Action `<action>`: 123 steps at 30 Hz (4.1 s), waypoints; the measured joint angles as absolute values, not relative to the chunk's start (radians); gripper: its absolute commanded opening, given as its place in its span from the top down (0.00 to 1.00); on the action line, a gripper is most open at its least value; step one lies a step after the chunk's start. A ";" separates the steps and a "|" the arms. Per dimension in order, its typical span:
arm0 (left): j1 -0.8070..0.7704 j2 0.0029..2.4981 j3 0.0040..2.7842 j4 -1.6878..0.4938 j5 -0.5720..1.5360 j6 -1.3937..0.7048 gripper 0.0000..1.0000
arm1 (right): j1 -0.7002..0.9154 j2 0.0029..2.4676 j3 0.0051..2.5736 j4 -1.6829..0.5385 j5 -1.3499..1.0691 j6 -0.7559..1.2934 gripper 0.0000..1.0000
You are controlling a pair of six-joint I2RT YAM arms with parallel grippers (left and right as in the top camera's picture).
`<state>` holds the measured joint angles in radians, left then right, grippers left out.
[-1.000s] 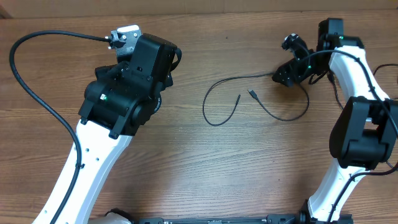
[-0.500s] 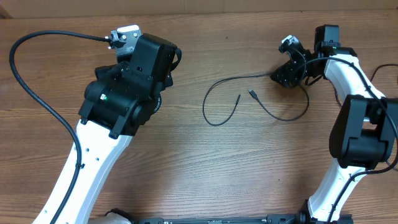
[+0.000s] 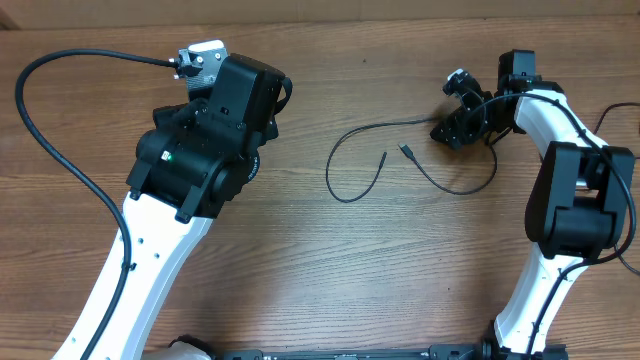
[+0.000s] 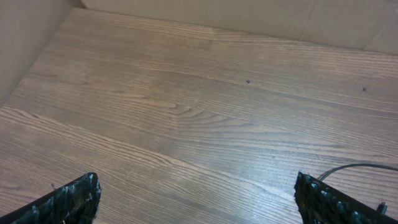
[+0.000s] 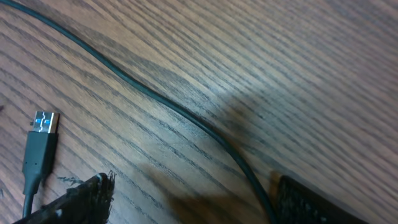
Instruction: Untangle cables
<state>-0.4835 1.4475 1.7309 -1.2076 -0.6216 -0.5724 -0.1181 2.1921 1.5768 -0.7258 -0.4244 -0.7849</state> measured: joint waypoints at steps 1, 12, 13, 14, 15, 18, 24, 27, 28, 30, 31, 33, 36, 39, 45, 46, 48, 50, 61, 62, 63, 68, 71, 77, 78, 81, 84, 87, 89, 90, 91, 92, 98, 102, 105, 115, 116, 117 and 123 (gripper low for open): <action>-0.484 1.448 1.731 -1.208 -0.622 -0.572 0.00 | -0.118 2.198 1.577 -0.727 -0.428 -0.786 0.22; -0.484 1.448 1.731 -1.208 -0.622 -0.572 0.00 | -0.123 2.215 1.581 -0.738 -0.449 -0.761 0.18; -0.484 1.448 1.731 -1.208 -0.622 -0.572 0.01 | -0.123 2.215 1.582 -0.739 -0.452 -0.754 0.09; -0.484 1.448 1.731 -1.208 -0.622 -0.572 0.00 | -0.123 2.215 1.583 -0.744 -0.456 -0.746 0.05; -0.484 1.448 1.731 -1.208 -0.622 -0.572 0.00 | -0.123 2.215 1.584 -0.748 -0.464 -0.739 0.00; -0.484 1.448 1.731 -1.208 -0.622 -0.572 0.01 | -0.121 2.215 1.587 -0.750 -0.479 -0.701 0.00; -0.484 1.448 1.731 -1.208 -0.622 -0.572 0.00 | -0.122 2.215 1.588 -0.739 -0.486 -0.660 0.00; -0.484 1.448 1.731 -1.208 -0.622 -0.572 0.00 | -0.121 2.216 1.588 -0.717 -0.482 -0.654 0.00; -0.484 1.448 1.731 -1.208 -0.622 -0.572 0.00 | -0.122 2.216 1.588 -0.711 -0.478 -0.656 0.00; -0.484 1.448 1.731 -1.208 -0.622 -0.572 0.01 | -0.121 2.218 1.588 -0.695 -0.460 -0.666 0.00; -0.484 1.448 1.731 -1.208 -0.622 -0.572 0.00 | -0.121 2.219 1.588 -0.688 -0.445 -0.672 0.00; -0.484 1.448 1.731 -1.208 -0.622 -0.572 0.01 | -0.120 2.219 1.588 -0.675 -0.404 -0.680 0.00; -0.484 1.448 1.731 -1.208 -0.622 -0.572 0.01 | -0.116 2.219 1.588 -0.675 -0.361 -0.691 0.07; -0.484 1.448 1.731 -1.208 -0.622 -0.572 0.00 | -0.114 2.219 1.592 -0.702 -0.334 -0.721 0.14; -0.484 1.448 1.731 -1.208 -0.622 -0.572 0.01 | -0.117 2.218 1.608 -0.796 -0.335 -0.785 0.40; -0.484 1.448 1.731 -1.208 -0.622 -0.572 0.00 | -0.118 2.218 1.610 -0.813 -0.343 -0.797 0.46; -0.484 1.448 1.731 -1.208 -0.622 -0.572 0.01 | -0.121 2.218 1.611 -0.838 -0.362 -0.812 0.57; -0.484 1.448 1.731 -1.208 -0.622 -0.572 0.00 | -0.124 2.218 1.610 -0.856 -0.387 -0.818 0.62; -0.484 1.448 1.731 -1.208 -0.622 -0.572 0.00 | -0.124 2.233 1.594 -0.876 -0.516 -0.815 0.95; -0.484 1.448 1.731 -1.208 -0.622 -0.572 0.00 | -0.123 2.235 1.594 -0.875 -0.525 -0.817 0.96; -0.484 1.448 1.731 -1.208 -0.622 -0.572 0.00 | -0.124 2.236 1.593 -0.875 -0.529 -0.816 0.96; -0.484 1.448 1.731 -1.208 -0.622 -0.572 0.01 | -0.124 2.238 1.591 -0.877 -0.543 -0.815 0.96; -0.484 1.448 1.731 -1.208 -0.622 -0.572 0.00 | -0.124 2.242 1.590 -0.882 -0.569 -0.815 0.96; -0.484 1.448 1.731 -1.208 -0.622 -0.572 0.01 | -0.123 2.257 1.590 -0.888 -0.693 -0.778 0.96; -0.484 1.448 1.731 -1.208 -0.622 -0.572 0.01 | -0.124 2.257 1.590 -0.892 -0.738 -0.764 0.96; -0.484 1.448 1.731 -1.208 -0.622 -0.572 0.00 | -0.124 2.258 1.599 -0.899 -0.862 -0.735 0.96; -0.484 1.448 1.731 -1.208 -0.622 -0.572 0.00 | -0.123 2.259 1.616 -0.899 -1.016 -0.721 0.96; -0.484 1.448 1.731 -1.208 -0.622 -0.572 0.00 | -0.123 2.259 1.627 -0.900 -1.156 -0.710 0.96; -0.484 1.448 1.731 -1.208 -0.622 -0.572 0.01 | -0.123 2.259 1.629 -0.908 -1.220 -0.707 0.96; -0.484 1.448 1.731 -1.208 -0.622 -0.572 0.00 | -0.123 2.259 1.629 -0.917 -1.245 -0.706 0.96; -0.484 1.448 1.731 -1.208 -0.622 -0.572 0.00 | -0.123 2.259 1.629 -0.928 -1.267 -0.705 0.96; -0.484 1.448 1.731 -1.208 -0.622 -0.572 0.00 | -0.123 2.259 1.629 -0.940 -1.289 -0.705 0.96; -0.484 1.448 1.731 -1.208 -0.622 -0.572 0.00 | -0.123 2.259 1.629 -0.980 -1.418 -0.702 0.96; -0.484 1.448 1.731 -1.208 -0.622 -0.572 0.00 | -0.123 2.259 1.631 -0.976 -1.480 -0.679 0.96; -0.484 1.448 1.731 -1.208 -0.622 -0.572 0.00 | -0.125 2.259 1.639 -0.973 -1.502 -0.647 0.96; -0.484 1.448 1.731 -1.208 -0.622 -0.572 0.00 | -0.266 2.259 1.741 -0.970 -1.518 -0.488 0.96; -0.484 1.448 1.731 -1.208 -0.622 -0.572 0.01 | -0.292 2.259 1.757 -0.968 -1.516 -0.467 0.96; -0.484 1.448 1.731 -1.208 -0.622 -0.572 0.00 | -0.317 2.259 1.773 -0.970 -1.512 -0.446 0.96; -0.484 1.448 1.731 -1.208 -0.622 -0.572 0.01 | -0.478 2.259 1.860 -1.008 -1.477 -0.350 0.96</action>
